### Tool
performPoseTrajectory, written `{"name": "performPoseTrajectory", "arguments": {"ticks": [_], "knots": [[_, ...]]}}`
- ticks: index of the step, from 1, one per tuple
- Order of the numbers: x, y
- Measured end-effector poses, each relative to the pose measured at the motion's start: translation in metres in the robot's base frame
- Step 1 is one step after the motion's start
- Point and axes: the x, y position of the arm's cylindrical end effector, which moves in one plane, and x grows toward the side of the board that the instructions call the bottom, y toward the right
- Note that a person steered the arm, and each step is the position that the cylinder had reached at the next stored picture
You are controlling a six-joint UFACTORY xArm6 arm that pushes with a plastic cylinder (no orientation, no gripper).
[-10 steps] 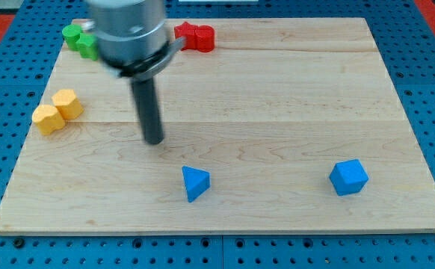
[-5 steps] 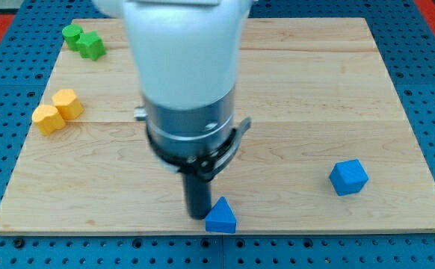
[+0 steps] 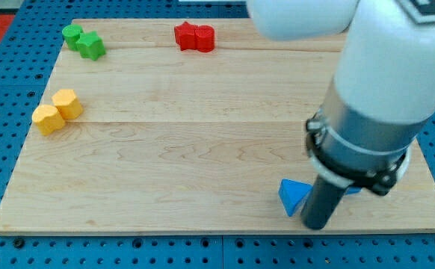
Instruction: Move blue triangle towards the blue cube
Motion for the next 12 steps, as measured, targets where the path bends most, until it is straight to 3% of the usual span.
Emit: {"name": "performPoseTrajectory", "arguments": {"ticks": [1, 2, 3, 4, 5, 6, 8, 12], "knots": [[-0.001, -0.02], [-0.026, 0.018], [-0.035, 0.019], [-0.01, 0.034], [-0.02, 0.145], [-0.031, 0.141], [-0.046, 0.031], [-0.037, -0.005]]}}
